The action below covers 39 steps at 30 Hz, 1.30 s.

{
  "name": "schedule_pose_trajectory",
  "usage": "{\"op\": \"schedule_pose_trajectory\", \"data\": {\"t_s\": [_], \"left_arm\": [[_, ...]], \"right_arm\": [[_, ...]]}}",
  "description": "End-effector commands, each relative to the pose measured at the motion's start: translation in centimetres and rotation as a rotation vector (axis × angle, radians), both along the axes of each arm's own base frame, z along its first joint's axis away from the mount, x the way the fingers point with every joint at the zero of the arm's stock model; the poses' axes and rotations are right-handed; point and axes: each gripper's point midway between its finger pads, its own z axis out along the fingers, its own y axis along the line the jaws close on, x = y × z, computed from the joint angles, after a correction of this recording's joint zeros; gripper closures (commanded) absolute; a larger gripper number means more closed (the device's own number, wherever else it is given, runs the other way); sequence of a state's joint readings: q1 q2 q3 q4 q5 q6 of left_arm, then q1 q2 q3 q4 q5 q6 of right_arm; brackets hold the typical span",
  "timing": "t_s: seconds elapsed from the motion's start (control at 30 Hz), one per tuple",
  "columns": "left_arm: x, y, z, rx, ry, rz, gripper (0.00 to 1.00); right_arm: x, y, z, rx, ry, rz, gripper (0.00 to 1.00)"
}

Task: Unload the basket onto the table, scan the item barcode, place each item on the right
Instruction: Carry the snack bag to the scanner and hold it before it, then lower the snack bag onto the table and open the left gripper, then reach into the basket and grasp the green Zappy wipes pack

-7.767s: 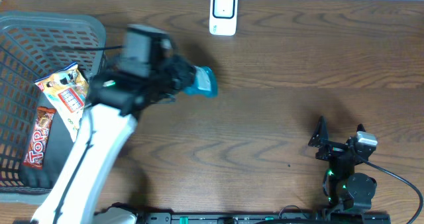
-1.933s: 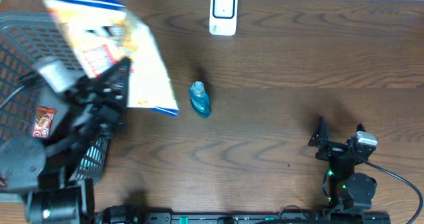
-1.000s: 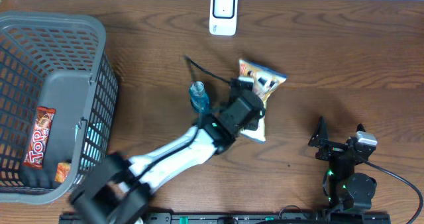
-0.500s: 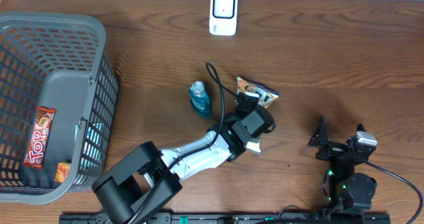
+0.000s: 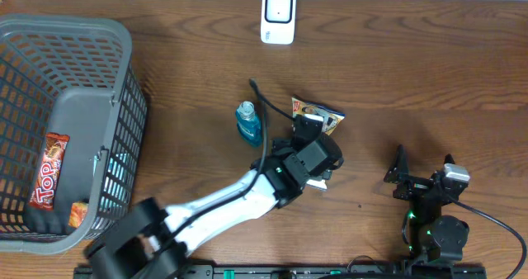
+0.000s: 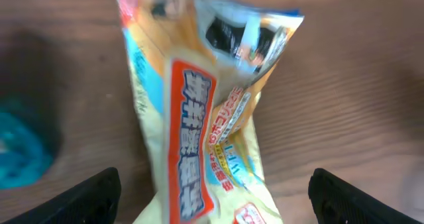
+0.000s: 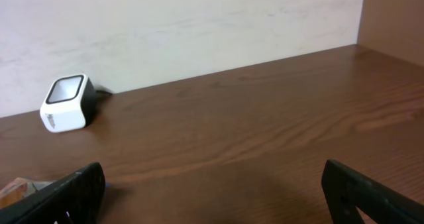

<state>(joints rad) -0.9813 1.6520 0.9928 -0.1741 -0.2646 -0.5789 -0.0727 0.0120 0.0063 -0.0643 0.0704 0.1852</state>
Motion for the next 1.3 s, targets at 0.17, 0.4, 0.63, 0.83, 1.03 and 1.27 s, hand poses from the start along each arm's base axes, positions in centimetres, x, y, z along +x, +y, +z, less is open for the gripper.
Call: {"op": "schedule_pose_trajectory", "data": {"t_s": [0.17,0.4,0.63,0.83,1.03,1.27], "left_arm": [[-0.9,1.1,7.8,-0.092,-0.104,-0.026,0.04],[-1.1,3.7,16.6,-0.109,-0.245,-0.047,0.02],[2.2,13.5,26.6,0.001,-0.359,0.180,0.02],[4.5,26.2,31.9,0.003,-0.385,0.569,0.02],[3.6,37.5,29.5,-0.004,-0.249,0.915,0.02],[0.4,45.1,21.9,-0.230,0.113,1.311,0.02]], "right_arm": [[0.0,0.1,0.0,-0.010,0.001,0.004,0.01],[0.0,0.1,0.0,-0.010,0.001,0.004,0.01],[0.0,0.1,0.0,-0.010,0.001,0.004,0.01],[0.0,0.1,0.0,-0.010,0.001,0.004,0.01],[0.0,0.1,0.0,-0.010,0.001,0.004,0.01],[0.0,0.1,0.0,-0.010,0.001,0.004,0.01]]}}
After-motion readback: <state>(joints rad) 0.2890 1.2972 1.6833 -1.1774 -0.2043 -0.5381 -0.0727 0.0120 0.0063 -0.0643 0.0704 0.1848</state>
